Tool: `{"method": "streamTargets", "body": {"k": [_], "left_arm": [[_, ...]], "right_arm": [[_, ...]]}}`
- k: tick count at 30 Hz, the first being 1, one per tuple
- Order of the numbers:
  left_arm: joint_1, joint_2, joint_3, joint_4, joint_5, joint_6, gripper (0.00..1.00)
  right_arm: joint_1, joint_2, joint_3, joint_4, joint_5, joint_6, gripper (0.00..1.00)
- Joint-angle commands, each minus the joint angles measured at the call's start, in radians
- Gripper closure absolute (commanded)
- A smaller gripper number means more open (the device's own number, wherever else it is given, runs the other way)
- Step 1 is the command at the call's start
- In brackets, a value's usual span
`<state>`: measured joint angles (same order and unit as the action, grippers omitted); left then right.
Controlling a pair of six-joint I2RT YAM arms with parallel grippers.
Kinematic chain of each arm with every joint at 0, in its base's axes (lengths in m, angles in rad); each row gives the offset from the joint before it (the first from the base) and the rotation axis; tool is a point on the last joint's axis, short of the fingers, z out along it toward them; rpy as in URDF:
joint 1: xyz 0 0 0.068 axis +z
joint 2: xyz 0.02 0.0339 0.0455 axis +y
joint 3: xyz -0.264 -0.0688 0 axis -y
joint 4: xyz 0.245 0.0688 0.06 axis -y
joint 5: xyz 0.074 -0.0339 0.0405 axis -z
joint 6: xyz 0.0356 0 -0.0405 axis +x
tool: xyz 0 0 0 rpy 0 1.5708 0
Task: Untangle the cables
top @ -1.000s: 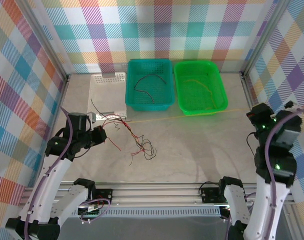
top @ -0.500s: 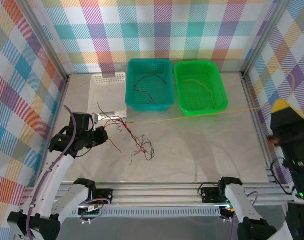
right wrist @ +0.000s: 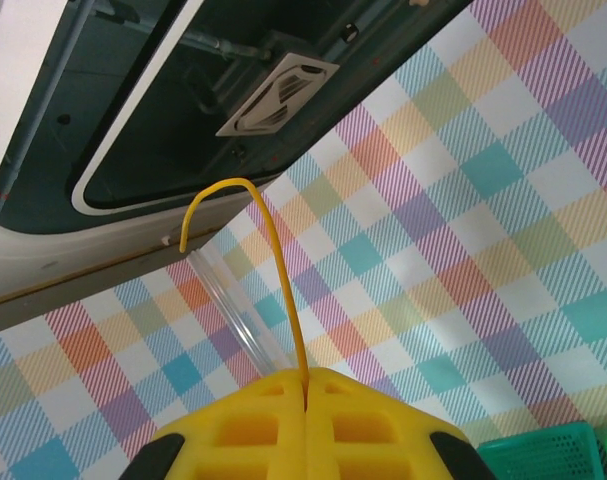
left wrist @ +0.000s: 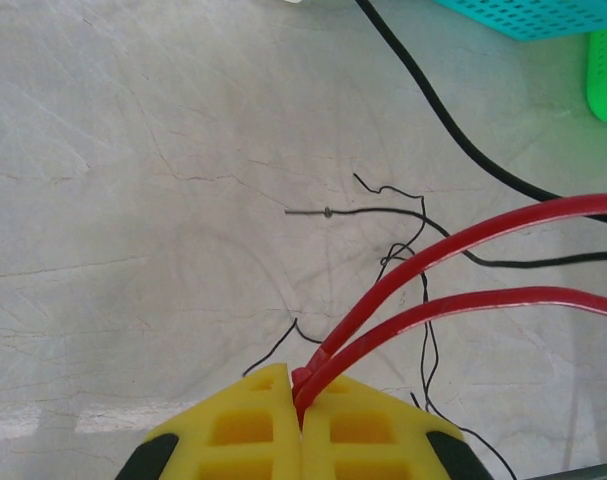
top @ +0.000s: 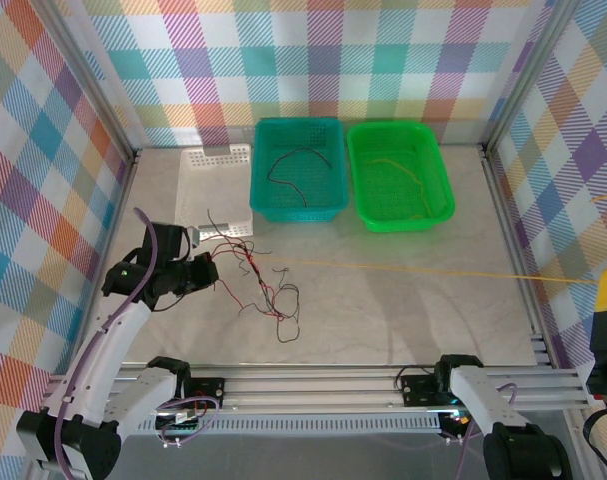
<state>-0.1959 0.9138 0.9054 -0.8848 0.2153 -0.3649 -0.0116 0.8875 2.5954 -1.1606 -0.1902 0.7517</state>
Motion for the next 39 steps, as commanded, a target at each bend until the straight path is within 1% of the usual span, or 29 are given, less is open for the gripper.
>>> {"method": "streamTargets", "body": {"k": [1,3,4,6,8,10,11,13,15,16,19,20,21,22,24,26,28,29,31,34,37,39], "left_arm": [[-0.008,0.016,-0.005,-0.002,-0.04,0.018,1.0],[-0.01,0.015,-0.005,0.001,-0.041,0.016,1.0],[-0.014,0.018,-0.007,0.009,-0.037,0.013,1.0],[-0.031,0.029,0.0,0.015,-0.018,-0.001,1.0],[-0.071,0.027,-0.003,0.048,-0.006,-0.04,1.0],[-0.127,0.031,-0.003,0.087,-0.011,-0.077,1.0],[-0.159,0.035,-0.002,0.107,-0.018,-0.096,1.0],[-0.209,0.051,-0.002,0.151,-0.03,-0.128,1.0],[-0.257,0.078,0.014,0.181,-0.034,-0.15,1.0],[-0.286,0.094,0.027,0.192,-0.045,-0.155,1.0],[-0.361,0.123,0.072,0.212,-0.085,-0.157,1.0],[-0.378,0.132,0.087,0.214,-0.096,-0.157,1.0],[-0.393,0.139,0.096,0.216,-0.105,-0.156,1.0],[-0.405,0.147,0.104,0.221,-0.111,-0.157,1.0],[-0.423,0.156,0.109,0.239,-0.11,-0.157,1.0],[-0.442,0.162,0.12,0.25,-0.107,-0.15,1.0],[-0.457,0.158,0.129,0.252,-0.115,-0.144,1.0],[-0.459,0.153,0.134,0.25,-0.117,-0.142,1.0],[-0.461,0.138,0.138,0.246,-0.114,-0.133,1.0],[-0.461,0.113,0.139,0.241,-0.088,-0.126,1.0],[-0.461,0.082,0.131,0.255,-0.029,-0.108,1.0],[-0.461,0.054,0.12,0.27,0.011,-0.089,1.0]], "right_arm": [[0.023,0.031,0.073,0.012,0.05,-0.008,1.0],[0.043,0.04,0.07,0.017,-0.007,0.007,1.0],[0.042,0.04,0.041,0.01,-0.051,0.022,1.0],[0.008,0.031,-0.095,0.033,-0.235,0.032,1.0],[-0.044,0.0,-0.345,0.091,-0.44,0.068,1.0],[-0.051,-0.061,-0.64,0.229,-0.566,0.112,1.0],[-0.052,-0.095,-0.78,0.286,-0.587,0.12,1.0],[-0.05,-0.138,-0.959,0.328,-0.574,0.068,1.0],[-0.048,-0.142,-1.074,0.317,-0.571,-0.005,0.99],[-0.049,-0.136,-1.143,0.33,-0.599,-0.031,0.97],[-0.035,-0.125,-1.365,0.432,-0.646,-0.042,0.91],[-0.004,-0.12,-1.436,0.475,-0.634,-0.052,0.89],[0.029,-0.115,-1.485,0.498,-0.596,-0.07,0.86],[0.082,-0.102,-1.529,0.521,-0.545,-0.102,0.82],[0.216,-0.055,-1.578,0.54,-0.418,-0.16,0.77],[0.385,0.0,-1.599,0.563,-0.26,-0.225,0.69],[0.49,0.058,-1.629,0.61,-0.149,-0.273,0.65],[0.511,0.094,-1.655,0.651,-0.145,-0.279,0.64],[0.522,0.143,-1.7,0.721,-0.154,-0.284,0.62],[0.527,0.186,-1.784,0.867,-0.153,-0.295,0.54],[0.53,0.199,-1.846,0.986,-0.133,-0.307,0.49],[0.53,0.198,-1.899,1.077,-0.13,-0.317,0.43]]}}
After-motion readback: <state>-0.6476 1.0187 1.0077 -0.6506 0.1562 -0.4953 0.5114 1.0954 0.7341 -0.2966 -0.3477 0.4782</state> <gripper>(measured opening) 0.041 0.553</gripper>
